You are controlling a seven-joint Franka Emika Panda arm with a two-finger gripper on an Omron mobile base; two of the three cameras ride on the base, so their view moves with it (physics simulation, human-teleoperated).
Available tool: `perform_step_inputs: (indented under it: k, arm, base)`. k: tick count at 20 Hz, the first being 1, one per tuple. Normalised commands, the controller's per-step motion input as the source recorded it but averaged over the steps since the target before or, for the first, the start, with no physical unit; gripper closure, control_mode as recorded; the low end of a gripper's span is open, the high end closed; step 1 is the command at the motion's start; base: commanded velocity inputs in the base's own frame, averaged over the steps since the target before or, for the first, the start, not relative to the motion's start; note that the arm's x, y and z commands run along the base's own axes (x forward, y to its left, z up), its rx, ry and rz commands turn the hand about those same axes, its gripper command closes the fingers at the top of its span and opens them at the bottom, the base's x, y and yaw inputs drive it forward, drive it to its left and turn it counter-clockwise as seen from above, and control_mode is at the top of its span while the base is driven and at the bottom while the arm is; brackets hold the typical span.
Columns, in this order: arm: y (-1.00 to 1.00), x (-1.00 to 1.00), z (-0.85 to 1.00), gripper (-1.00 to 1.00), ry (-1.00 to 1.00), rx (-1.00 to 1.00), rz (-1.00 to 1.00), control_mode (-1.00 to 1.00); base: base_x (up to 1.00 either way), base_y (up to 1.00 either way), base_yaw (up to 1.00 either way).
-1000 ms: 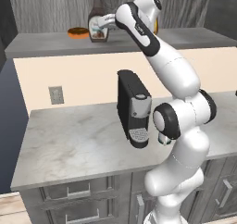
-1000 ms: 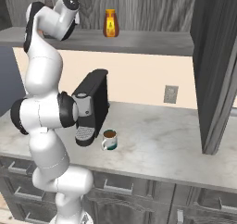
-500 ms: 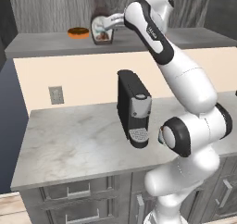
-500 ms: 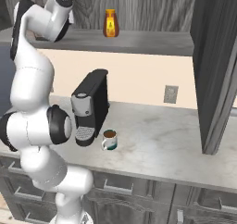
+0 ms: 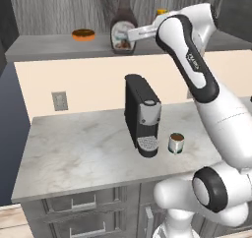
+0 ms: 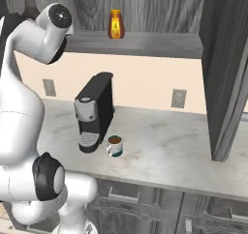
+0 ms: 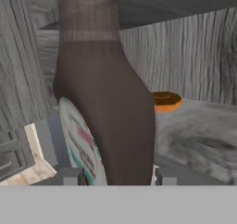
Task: Pick the syrup bottle and honey bottle from the cabinet and place them next to the mug.
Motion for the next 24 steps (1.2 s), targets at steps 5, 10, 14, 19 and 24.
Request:
perform_step_inputs:
  k: [5,10,14,19,24]
  arm:
    - [-0.56,-1.00,-0.13,1.00,-0.21,0.04,0.00,-1.00]
    - [-0.73,-1.00,-0.23,1.00,-0.19,0.00,0.00,-1.00]
    - [-0.89,-0.99,-0.28,1.00,-0.08,0.00,0.00,-1.00]
    - [-1.00,-0.81,-0.25,1.00,0.00,0.00,0.00,-1.00]
    - [-1.00,-0.45,-0.32,1.00,0.03,0.00,-0.04,-1.00]
  base:
    - [0.00,0.00,0.00]
    - [0.00,0.00,0.00]
    - [0.00,0.00,0.00]
    - [0.00,0.00,0.00]
    - [0.00,0.00,0.00]
